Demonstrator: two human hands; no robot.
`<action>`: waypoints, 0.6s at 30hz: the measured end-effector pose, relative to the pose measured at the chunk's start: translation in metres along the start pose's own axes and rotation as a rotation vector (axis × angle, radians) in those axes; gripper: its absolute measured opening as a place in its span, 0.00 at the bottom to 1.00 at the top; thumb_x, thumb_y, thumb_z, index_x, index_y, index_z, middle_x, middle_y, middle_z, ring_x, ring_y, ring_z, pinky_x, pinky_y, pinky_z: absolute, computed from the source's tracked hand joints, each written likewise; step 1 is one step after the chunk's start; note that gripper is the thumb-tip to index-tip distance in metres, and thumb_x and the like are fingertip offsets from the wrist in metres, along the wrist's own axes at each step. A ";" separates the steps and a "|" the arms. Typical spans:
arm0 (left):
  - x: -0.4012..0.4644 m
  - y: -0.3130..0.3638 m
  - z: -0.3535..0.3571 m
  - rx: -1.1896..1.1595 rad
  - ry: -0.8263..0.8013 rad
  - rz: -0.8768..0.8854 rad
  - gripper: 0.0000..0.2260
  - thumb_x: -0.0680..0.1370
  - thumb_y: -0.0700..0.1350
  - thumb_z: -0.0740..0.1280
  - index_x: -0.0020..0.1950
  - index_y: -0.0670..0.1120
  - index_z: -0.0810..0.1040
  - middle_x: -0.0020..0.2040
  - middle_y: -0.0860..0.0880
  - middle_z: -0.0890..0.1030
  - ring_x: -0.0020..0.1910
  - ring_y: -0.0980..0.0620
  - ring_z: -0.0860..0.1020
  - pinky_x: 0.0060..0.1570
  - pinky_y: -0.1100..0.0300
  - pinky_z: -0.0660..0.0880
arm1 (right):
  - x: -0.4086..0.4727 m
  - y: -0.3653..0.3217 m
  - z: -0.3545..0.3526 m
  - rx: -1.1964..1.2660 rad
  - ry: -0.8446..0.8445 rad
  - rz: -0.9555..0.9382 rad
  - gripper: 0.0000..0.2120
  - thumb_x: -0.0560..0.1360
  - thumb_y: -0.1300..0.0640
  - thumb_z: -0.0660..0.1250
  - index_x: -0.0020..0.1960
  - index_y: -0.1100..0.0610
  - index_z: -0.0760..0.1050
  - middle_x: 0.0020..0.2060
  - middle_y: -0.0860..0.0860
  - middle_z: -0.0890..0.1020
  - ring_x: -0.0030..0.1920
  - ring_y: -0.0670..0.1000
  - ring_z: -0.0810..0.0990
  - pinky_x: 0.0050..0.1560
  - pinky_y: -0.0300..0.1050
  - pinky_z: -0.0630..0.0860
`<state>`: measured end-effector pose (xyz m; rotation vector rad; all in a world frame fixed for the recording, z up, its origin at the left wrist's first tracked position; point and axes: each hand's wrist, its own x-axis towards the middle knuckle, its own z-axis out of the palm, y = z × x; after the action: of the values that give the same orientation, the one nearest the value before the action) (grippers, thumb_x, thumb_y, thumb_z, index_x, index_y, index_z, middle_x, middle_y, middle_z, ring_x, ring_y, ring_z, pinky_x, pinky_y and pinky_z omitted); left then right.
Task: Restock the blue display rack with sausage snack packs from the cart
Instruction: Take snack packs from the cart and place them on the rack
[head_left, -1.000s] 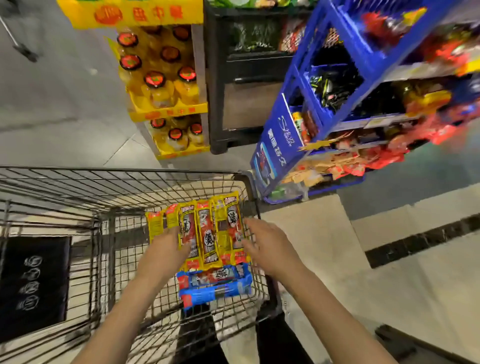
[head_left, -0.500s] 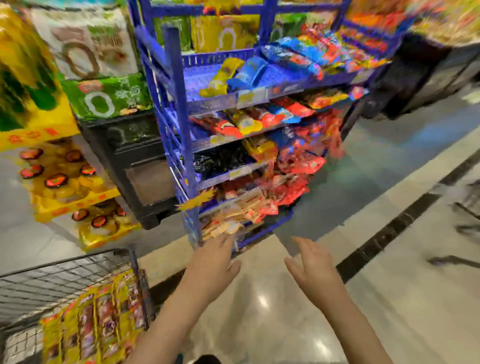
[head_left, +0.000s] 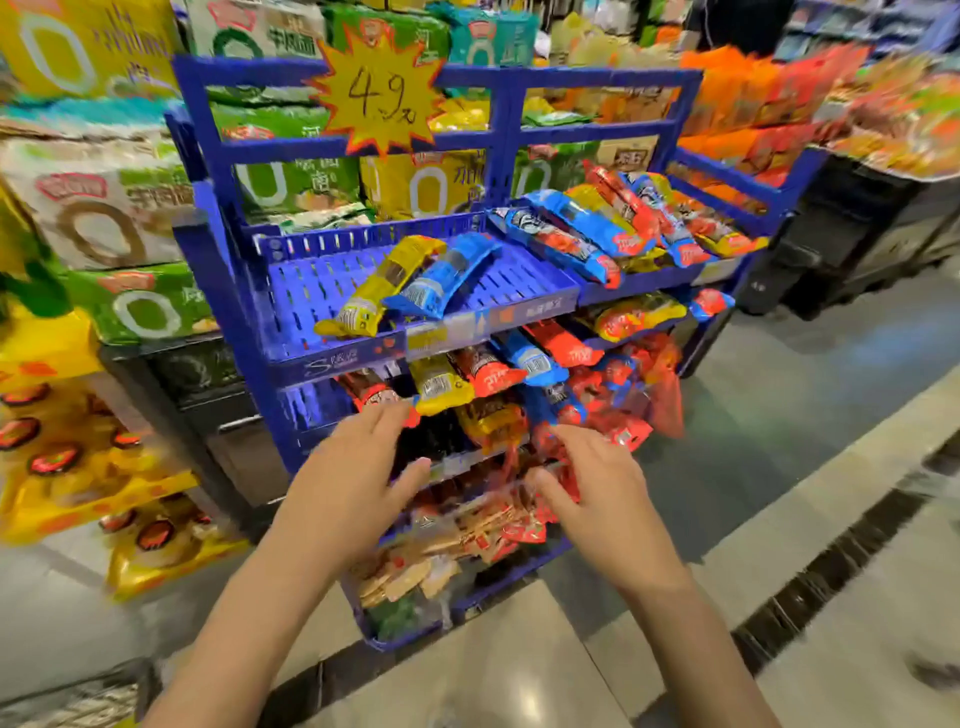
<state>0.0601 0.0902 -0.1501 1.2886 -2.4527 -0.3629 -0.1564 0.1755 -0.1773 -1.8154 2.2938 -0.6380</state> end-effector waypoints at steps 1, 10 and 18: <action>0.012 -0.001 -0.005 0.004 0.025 -0.012 0.25 0.78 0.55 0.60 0.74 0.51 0.60 0.71 0.53 0.66 0.69 0.52 0.66 0.64 0.56 0.66 | 0.013 0.001 -0.005 0.008 0.003 -0.020 0.23 0.77 0.45 0.59 0.69 0.52 0.67 0.65 0.48 0.73 0.65 0.52 0.70 0.69 0.55 0.63; 0.105 -0.022 -0.042 0.115 0.249 -0.173 0.18 0.77 0.46 0.65 0.65 0.41 0.72 0.59 0.40 0.77 0.56 0.40 0.76 0.55 0.46 0.70 | 0.096 0.067 -0.057 0.034 0.094 -0.063 0.23 0.73 0.45 0.59 0.65 0.54 0.71 0.60 0.50 0.77 0.61 0.54 0.74 0.63 0.52 0.68; 0.188 -0.025 -0.032 0.138 0.004 -0.479 0.22 0.78 0.49 0.65 0.69 0.40 0.69 0.63 0.35 0.75 0.61 0.37 0.74 0.58 0.48 0.70 | 0.191 0.156 -0.106 0.034 0.146 -0.070 0.21 0.76 0.51 0.65 0.67 0.59 0.70 0.62 0.57 0.76 0.63 0.58 0.73 0.63 0.57 0.68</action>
<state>-0.0071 -0.0813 -0.0961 1.9342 -2.1733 -0.3090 -0.3837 0.0455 -0.1190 -1.8991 2.3012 -0.8418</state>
